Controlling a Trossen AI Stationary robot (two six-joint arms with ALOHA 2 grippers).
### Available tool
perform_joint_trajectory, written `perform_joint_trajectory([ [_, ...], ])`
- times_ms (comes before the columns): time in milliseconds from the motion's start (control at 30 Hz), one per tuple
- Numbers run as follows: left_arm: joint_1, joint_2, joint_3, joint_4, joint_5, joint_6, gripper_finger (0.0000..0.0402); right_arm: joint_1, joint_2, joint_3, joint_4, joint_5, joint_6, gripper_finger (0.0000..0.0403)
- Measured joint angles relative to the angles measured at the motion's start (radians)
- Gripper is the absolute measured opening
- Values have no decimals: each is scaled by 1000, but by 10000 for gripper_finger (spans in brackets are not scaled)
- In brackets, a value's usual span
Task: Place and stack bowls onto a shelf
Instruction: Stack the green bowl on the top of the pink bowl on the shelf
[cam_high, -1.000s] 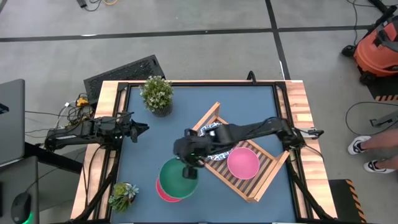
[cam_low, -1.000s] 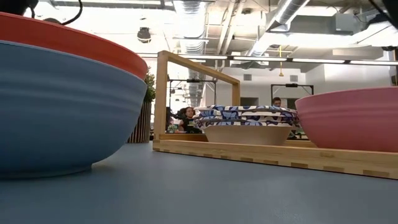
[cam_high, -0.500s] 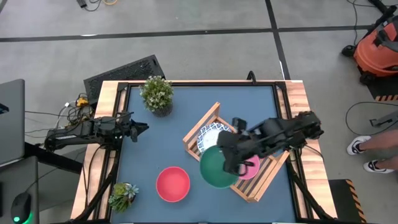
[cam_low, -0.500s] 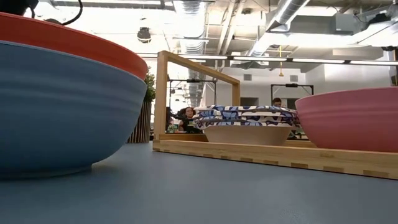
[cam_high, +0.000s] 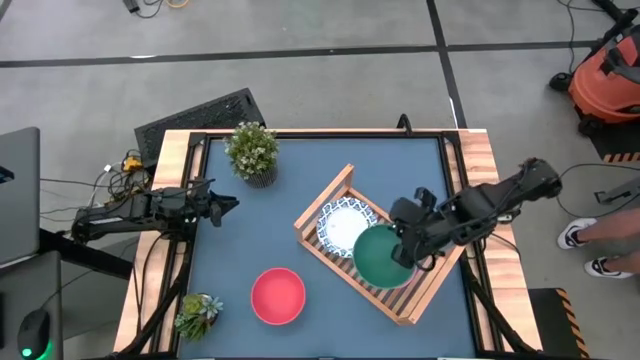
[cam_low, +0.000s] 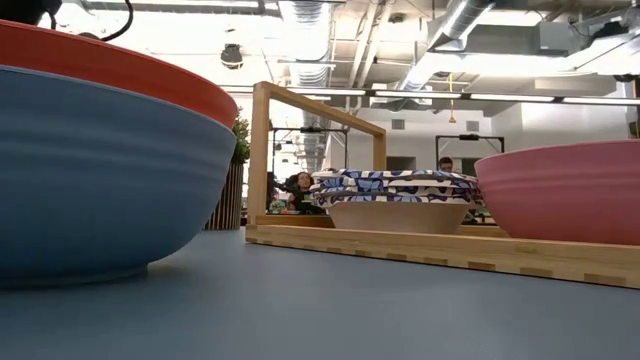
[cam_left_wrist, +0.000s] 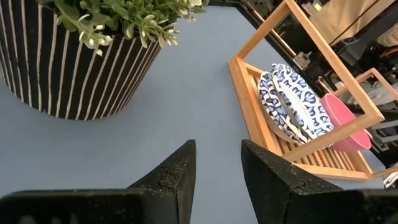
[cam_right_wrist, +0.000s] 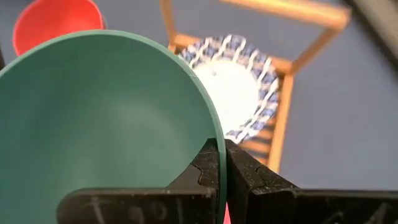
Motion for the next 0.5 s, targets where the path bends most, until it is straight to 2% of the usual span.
perform_joint_trajectory([
  [267, 0, 0, 0, 0, -20, -7, 112, 0, -223, -511, 314, -27, 167, 28],
  [500, 0, 0, 0, 0, -55, -36, 112, 0, -335, -801, 484, -29, 301, 28],
])
